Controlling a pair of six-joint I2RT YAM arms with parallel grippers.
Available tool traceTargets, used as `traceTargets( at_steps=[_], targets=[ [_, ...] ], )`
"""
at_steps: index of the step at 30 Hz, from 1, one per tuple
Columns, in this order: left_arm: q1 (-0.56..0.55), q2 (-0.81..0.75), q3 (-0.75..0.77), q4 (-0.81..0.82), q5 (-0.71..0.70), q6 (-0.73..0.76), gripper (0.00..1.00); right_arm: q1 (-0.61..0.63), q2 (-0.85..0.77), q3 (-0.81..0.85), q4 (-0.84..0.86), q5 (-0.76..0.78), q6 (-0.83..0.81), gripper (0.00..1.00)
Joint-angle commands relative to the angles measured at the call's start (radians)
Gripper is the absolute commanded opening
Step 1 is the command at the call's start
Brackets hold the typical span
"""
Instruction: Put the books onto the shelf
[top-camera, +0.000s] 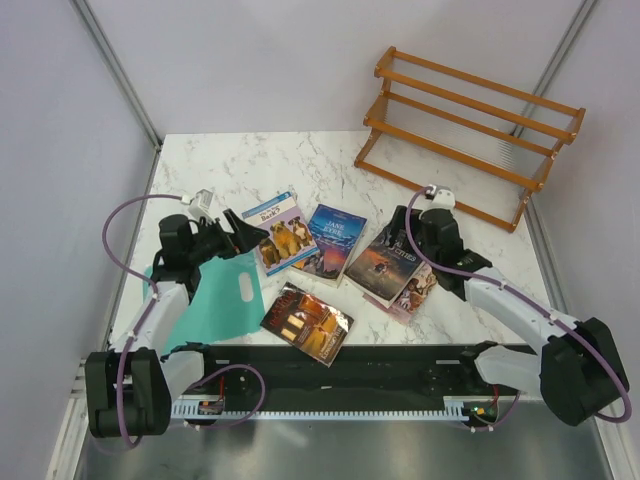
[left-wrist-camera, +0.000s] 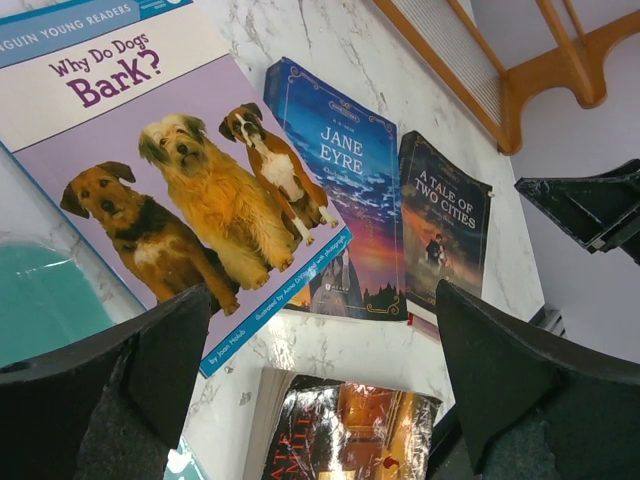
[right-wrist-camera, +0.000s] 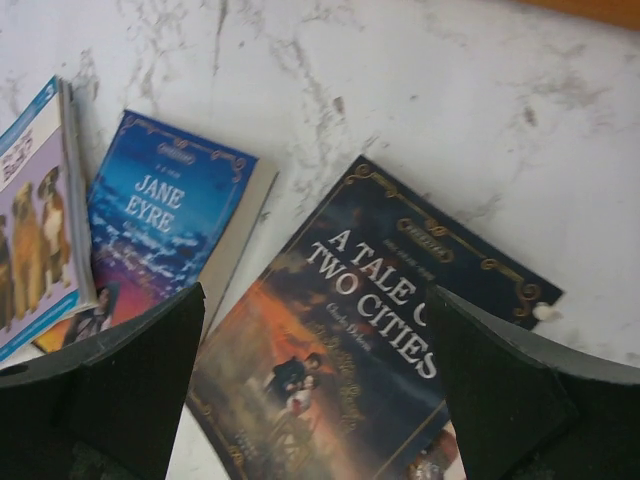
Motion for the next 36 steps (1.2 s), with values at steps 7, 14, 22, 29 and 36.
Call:
traceTargets(
  at_steps=[7, 14, 22, 29, 36],
  targets=[
    [0.126, 0.252, -0.050, 0.176, 0.167, -0.278, 1.00, 0.094, 0.257, 0.320, -0.015, -0.268, 0.009, 0.98],
    [0.166, 0.272, -0.110, 0.244, 0.205, -0.324, 1.00, 0.095, 0.488, 0.487, 0.000, -0.508, 0.048, 0.98],
    [0.166, 0.263, -0.049, -0.001, 0.088, -0.187, 1.00, 0.095, 0.699, 0.551, 0.106, -0.673, 0.149, 0.88],
    [0.149, 0.369, -0.037, 0.012, 0.097, -0.197, 1.00, 0.120, 0.840, 0.624, 0.130, -0.735, 0.226, 0.79],
    [0.094, 0.481, 0.000, 0.018, 0.046, -0.204, 1.00, 0.175, 0.941, 0.680, 0.118, -0.776, 0.273, 0.64]
  ],
)
